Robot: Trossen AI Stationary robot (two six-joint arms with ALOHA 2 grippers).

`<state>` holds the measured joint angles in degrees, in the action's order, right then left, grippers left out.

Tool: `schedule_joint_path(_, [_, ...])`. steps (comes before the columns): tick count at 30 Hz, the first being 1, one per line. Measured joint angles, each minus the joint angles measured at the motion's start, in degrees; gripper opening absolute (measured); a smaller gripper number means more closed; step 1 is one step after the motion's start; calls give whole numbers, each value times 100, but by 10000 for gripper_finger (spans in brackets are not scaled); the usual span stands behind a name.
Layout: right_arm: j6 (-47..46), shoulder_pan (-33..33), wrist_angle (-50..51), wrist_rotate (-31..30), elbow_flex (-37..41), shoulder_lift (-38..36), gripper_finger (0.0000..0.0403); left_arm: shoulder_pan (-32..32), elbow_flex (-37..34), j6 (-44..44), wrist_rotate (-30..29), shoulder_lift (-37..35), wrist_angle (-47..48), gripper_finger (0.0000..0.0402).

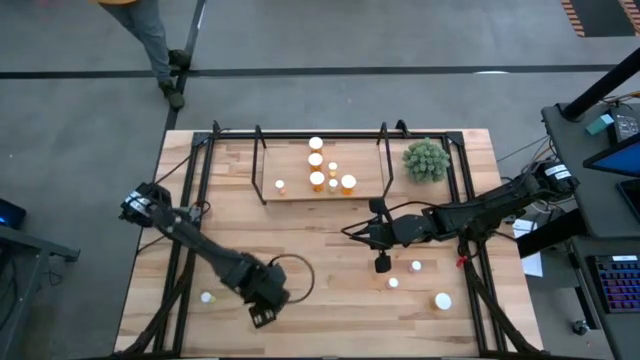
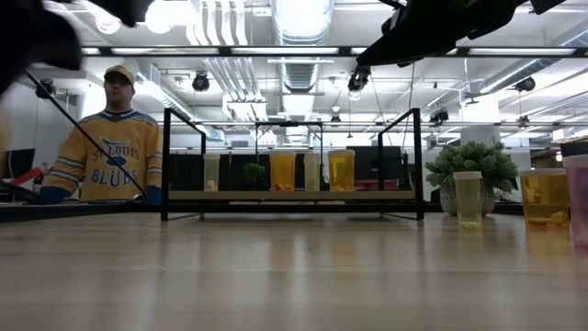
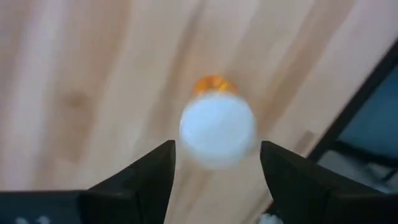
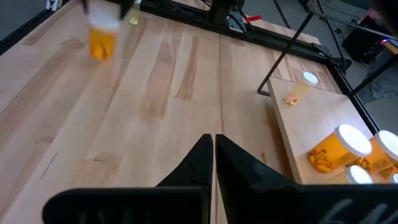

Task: Pick and place medicine bottles onto shelf by color
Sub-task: Put the large orange pill bottle on the shelf aligned with the other large orange pill bottle

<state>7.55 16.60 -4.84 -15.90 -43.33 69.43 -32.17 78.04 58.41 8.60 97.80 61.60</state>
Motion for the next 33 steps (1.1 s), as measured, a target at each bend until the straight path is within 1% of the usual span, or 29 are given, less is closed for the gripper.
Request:
schedule_joint_path(3, [1,0,28,0,0,0,9,432,305,-787,-25,0,625,218])
schedule_joint_path(5, [0,0,28,0,0,0,9,744,516,-1311,-220,0,963,218])
schedule_joint_path(9, [0,0,28,0,0,0,9,1324,939,-2314,-582,-2,1236,219])
schedule_joint_path(12, [-33,0,35,0,0,0,9,1589,1143,-2612,-621,-2,1297,219])
schedule_joint_path(15, [-86,0,116,0,0,0,9,1622,1201,-2619,-618,-2,1291,219])
schedule_joint_path(18, [-99,0,158,0,24,0,9,1480,1069,-2319,-619,-2,1230,219])
schedule_joint_path(24, [-101,0,155,0,48,0,9,960,807,-692,-555,-2,1197,219])
schedule_joint_path(26, [-45,0,157,0,60,0,9,724,780,-441,-533,-2,1192,219])
schedule_joint_path(27, [0,0,157,0,67,0,9,574,775,-524,-634,-4,1179,219])
schedule_joint_path(28, [57,0,155,0,73,0,9,408,755,-788,-753,-7,1139,219])
schedule_joint_path(31, [171,0,156,0,86,0,9,-146,685,-2153,-1119,64,944,219])
schedule_joint_path(33, [210,0,151,2,87,0,9,-462,660,-3011,-1241,157,938,219])
